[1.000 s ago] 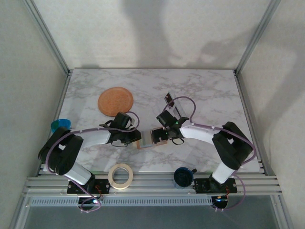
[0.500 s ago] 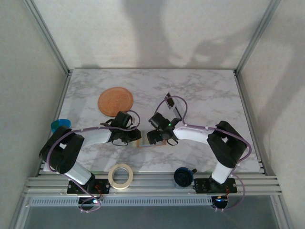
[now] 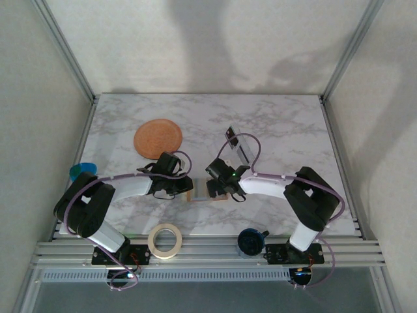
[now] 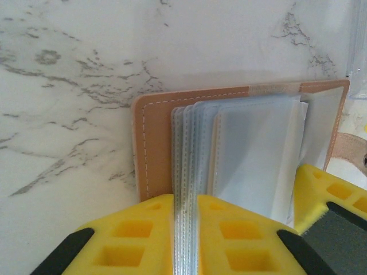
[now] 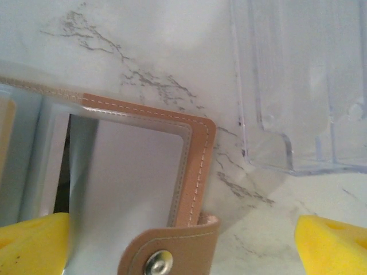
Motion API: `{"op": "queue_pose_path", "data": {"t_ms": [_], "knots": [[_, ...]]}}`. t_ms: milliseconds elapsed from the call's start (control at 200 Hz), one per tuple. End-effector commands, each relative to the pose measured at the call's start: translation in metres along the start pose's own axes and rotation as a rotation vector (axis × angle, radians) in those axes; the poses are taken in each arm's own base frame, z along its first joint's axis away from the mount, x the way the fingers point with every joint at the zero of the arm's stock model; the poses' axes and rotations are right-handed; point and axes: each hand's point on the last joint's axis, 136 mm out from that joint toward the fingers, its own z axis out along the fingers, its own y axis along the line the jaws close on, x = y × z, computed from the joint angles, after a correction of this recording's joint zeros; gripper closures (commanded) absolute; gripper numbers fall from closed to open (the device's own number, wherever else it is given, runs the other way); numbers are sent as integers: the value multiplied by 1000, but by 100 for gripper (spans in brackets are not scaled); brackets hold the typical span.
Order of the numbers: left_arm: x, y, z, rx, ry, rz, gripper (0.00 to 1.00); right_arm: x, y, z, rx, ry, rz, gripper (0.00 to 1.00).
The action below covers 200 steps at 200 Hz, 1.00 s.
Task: Put the credit cards into the card holder
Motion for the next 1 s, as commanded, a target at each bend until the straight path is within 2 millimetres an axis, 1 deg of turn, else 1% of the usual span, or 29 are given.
{"op": "queue_pose_path", "data": {"t_ms": [0,75,175,240,310,425,481,626,716,801,851,911,996], "knots": [[13,27,0,-85,20,-27,85,3,-5,-13,5,1,6,1],[13,24,0,-75,25,-27,85,-3,2,-22,-43,-16,23,1],[13,26,-1,-85,21,-25,85,-11,14,-28,-113,-42,35,1],[13,24,-1,-75,16,-31,85,-14,15,-30,-116,-44,35,1],[12,22,-1,-68,19,-30,85,-12,15,-26,-115,-40,39,1],[12,24,-1,-83,18,-24,85,-8,20,-10,-126,-24,29,1],[12,24,-2,-77,15,-32,85,-7,18,-2,-96,-9,24,1],[12,25,-3,-85,18,-26,85,-1,15,7,-76,-11,23,1],[14,26,-3,-83,16,-34,85,4,4,10,-6,0,5,1],[15,25,-3,-78,19,-38,85,8,-9,9,49,2,-1,1],[14,26,-5,-83,15,-34,85,11,-12,8,54,-1,0,1],[15,28,-6,-91,9,-34,85,11,-11,5,42,-3,-2,1],[15,27,-6,-79,7,-39,85,10,-6,-2,9,5,-11,1]]}}
